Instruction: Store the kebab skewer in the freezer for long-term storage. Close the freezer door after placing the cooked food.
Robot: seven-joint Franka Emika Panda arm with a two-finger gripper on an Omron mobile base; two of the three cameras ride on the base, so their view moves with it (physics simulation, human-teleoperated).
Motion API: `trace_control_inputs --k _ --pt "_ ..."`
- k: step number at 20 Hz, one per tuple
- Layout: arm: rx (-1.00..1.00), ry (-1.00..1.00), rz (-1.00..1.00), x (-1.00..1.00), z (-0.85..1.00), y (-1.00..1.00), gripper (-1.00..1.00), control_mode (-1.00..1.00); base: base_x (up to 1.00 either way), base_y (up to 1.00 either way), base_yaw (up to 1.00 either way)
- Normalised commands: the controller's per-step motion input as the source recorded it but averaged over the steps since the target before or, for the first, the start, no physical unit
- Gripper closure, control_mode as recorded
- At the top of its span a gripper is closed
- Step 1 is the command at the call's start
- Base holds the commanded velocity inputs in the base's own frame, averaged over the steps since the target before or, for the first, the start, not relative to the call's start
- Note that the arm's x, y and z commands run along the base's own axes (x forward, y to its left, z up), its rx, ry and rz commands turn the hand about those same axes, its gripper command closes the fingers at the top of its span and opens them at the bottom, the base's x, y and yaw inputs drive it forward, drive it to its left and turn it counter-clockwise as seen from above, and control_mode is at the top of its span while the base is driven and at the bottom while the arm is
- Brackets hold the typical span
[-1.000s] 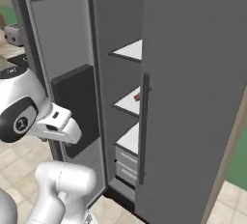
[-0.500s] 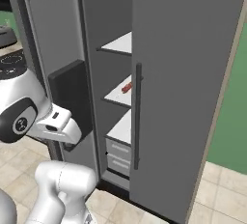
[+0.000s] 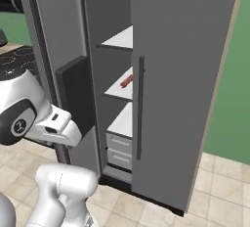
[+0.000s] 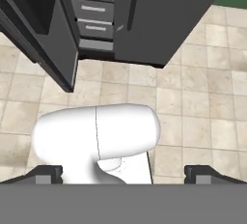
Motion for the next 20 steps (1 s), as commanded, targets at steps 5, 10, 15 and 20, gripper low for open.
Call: trace_control_inputs --k 5,10,15,20 --pt "0.00 0.00 0.00 0.00 0.00 0.00 -1.00 1.00 -0.15 0.44 -0.16" --pt "0.00 0.00 0.00 0.00 0.00 0.00 -1.00 1.00 0.05 0.41 -0.22" --pt "0.00 0.00 0.00 0.00 0.00 0.00 -1.00 1.00 0.30 0.31 -0.20" --pt "0.00 0.00 0.00 0.00 0.00 0.00 -1.00 1.00 -0.01 0.50 -0.15"
